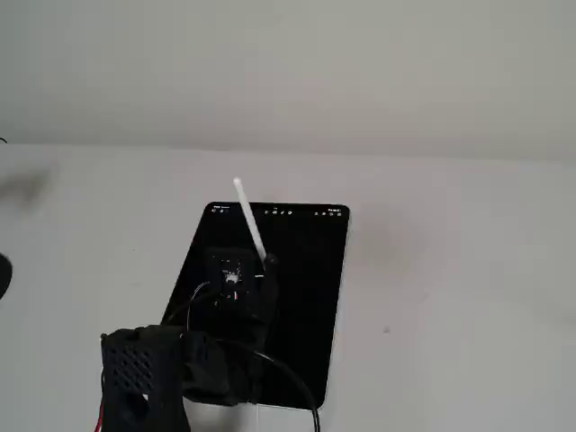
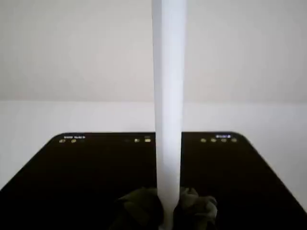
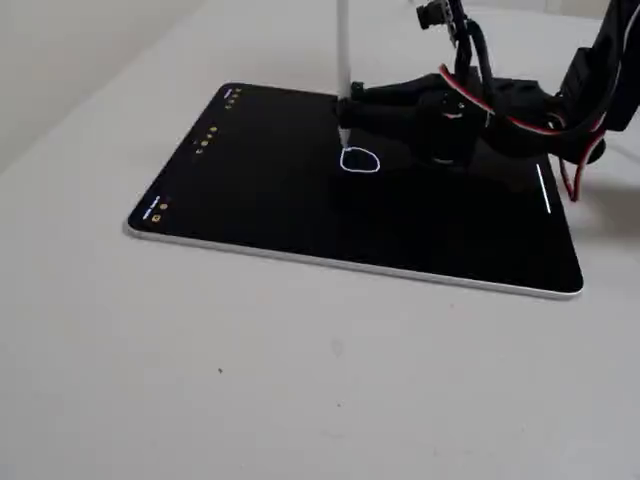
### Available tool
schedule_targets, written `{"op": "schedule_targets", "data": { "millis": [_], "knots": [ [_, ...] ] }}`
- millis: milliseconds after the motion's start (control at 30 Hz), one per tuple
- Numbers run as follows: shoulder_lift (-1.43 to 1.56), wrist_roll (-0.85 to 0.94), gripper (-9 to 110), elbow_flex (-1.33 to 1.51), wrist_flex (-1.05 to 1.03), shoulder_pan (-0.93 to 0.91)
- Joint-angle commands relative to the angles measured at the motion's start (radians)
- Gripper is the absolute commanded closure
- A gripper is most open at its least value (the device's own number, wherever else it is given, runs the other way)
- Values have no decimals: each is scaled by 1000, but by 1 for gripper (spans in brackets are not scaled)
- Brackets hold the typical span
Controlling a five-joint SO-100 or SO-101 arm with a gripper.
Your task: Draw a circular shape on the ipad using the apple pencil
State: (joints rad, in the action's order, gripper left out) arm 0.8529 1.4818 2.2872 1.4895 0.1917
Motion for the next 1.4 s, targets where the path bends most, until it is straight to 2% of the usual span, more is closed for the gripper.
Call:
{"op": "schedule_targets", "data": {
  "millis": [0,167,267,400,500,667,867,1100,1233,1367],
  "knots": [
    [-3,18,102,-25,9,15],
    [18,21,102,-14,0,6],
    [175,-34,102,67,-78,0],
    [632,-339,102,141,-463,-41],
    [914,-577,102,77,-801,-52],
    [1190,-939,102,-155,-1396,-71],
    [1542,-1256,102,-156,-1844,-121],
    [1988,-1451,102,-51,-2304,-163],
    [2229,-1459,102,15,-2497,-172],
    [2384,-1454,102,94,-2591,-192]
  ]
}}
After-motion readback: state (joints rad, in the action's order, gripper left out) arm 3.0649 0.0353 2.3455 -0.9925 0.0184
